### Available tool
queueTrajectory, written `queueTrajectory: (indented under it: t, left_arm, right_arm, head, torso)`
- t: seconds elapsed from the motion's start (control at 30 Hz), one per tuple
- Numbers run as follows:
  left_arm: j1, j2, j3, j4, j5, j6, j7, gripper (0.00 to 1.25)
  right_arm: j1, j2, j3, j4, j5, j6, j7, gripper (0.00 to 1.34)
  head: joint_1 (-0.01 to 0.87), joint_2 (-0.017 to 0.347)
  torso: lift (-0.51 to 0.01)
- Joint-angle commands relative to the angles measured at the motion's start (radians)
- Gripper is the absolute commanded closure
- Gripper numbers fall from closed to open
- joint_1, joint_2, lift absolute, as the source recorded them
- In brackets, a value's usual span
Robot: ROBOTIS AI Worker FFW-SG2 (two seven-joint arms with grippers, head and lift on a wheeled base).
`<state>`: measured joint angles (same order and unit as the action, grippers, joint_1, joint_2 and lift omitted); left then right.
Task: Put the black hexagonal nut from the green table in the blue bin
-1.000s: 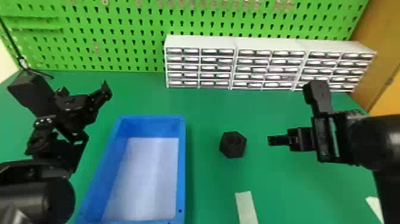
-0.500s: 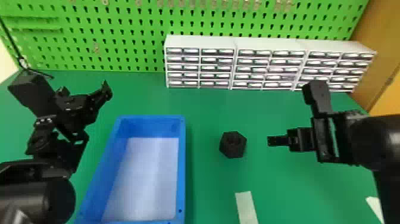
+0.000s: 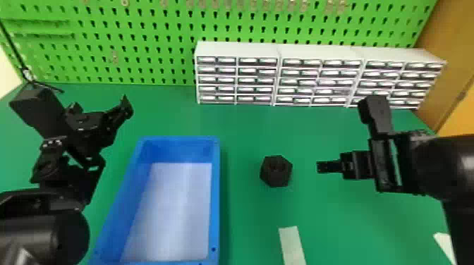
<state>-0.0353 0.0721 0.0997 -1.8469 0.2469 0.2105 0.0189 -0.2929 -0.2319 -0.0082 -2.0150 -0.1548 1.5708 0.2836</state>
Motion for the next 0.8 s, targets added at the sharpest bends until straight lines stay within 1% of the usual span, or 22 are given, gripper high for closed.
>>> queueTrajectory:
  t: [0.0, 0.4, 0.57, 0.77]
  left_arm:
    - [0.0, 0.0, 0.0, 0.0, 0.0, 0.0, 0.0, 0.11]
    - [0.0, 0.0, 0.002, 0.0, 0.0, 0.0, 0.0, 0.11]
    - [0.0, 0.0, 0.002, 0.0, 0.0, 0.0, 0.0, 0.11]
    - [-0.001, 0.0, 0.0, 0.001, 0.0, 0.0, 0.0, 0.11]
  right_arm:
    - [0.0, 0.0, -0.001, 0.001, 0.0, 0.001, 0.0, 0.52]
    - [-0.006, -0.003, 0.001, 0.005, -0.002, 0.001, 0.0, 0.52]
    - [-0.014, -0.01, 0.007, 0.033, -0.002, 0.001, -0.001, 0.52]
    - [-0.038, -0.023, 0.016, 0.087, -0.002, -0.005, 0.0, 0.52]
  head:
    - [0.692, 0.008]
    - [0.692, 0.008]
    - [0.692, 0.008]
    - [0.692, 0.008]
  torso:
    - [-0.097]
    - [-0.097]
    - [-0.097]
    - [-0.097]
